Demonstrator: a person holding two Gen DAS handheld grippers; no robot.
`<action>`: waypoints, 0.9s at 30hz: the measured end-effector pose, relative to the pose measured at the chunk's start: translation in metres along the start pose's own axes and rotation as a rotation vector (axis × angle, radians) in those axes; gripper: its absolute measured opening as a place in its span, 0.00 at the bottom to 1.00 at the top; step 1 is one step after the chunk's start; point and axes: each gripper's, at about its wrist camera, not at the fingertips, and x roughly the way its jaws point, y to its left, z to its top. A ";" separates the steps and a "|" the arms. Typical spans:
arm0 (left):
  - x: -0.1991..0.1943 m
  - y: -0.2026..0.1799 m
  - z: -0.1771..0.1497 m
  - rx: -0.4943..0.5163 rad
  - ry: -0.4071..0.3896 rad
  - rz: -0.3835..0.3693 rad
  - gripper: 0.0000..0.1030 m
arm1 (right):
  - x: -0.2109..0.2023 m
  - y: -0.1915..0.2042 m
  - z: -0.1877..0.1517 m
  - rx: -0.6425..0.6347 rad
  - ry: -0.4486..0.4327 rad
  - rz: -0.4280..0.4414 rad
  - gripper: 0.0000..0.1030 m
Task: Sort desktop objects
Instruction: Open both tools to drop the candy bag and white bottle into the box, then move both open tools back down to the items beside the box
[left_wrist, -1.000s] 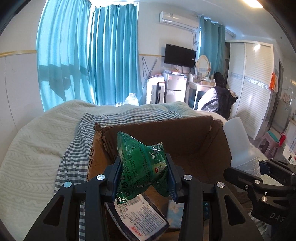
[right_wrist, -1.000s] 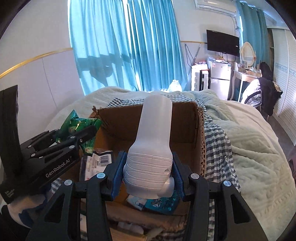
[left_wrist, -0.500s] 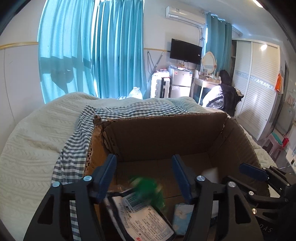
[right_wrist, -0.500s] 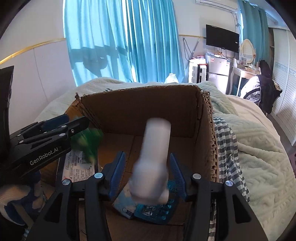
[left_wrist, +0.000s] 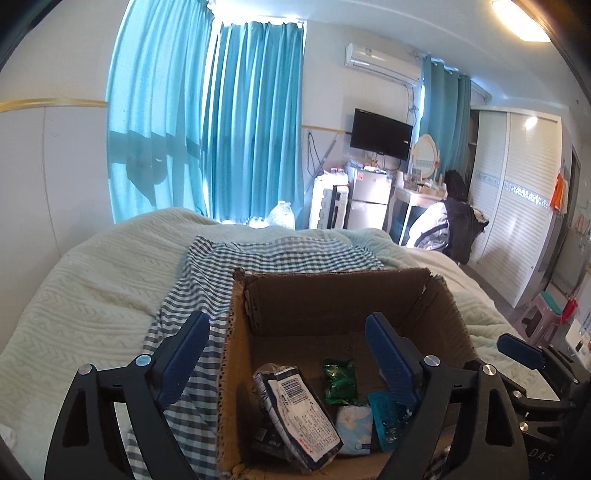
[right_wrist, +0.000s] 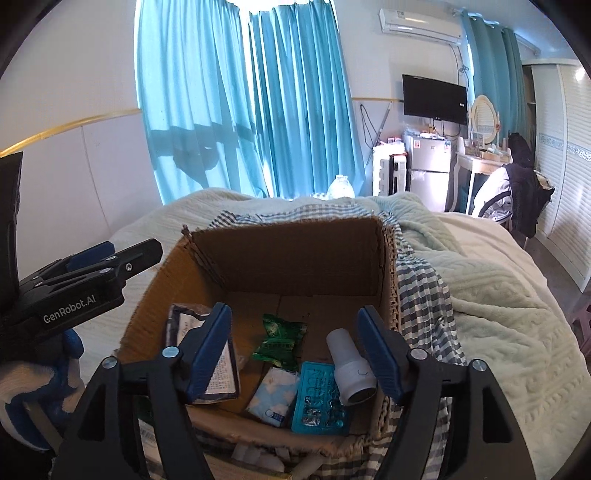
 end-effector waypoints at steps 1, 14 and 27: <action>-0.006 0.001 0.001 -0.004 -0.004 0.004 0.90 | -0.008 0.001 0.000 0.003 -0.013 0.001 0.77; -0.075 0.003 -0.021 -0.020 -0.038 0.027 1.00 | -0.084 0.006 -0.030 0.031 -0.058 -0.049 0.90; -0.090 -0.027 -0.103 0.021 0.083 0.002 1.00 | -0.096 -0.004 -0.088 0.024 0.044 -0.101 0.90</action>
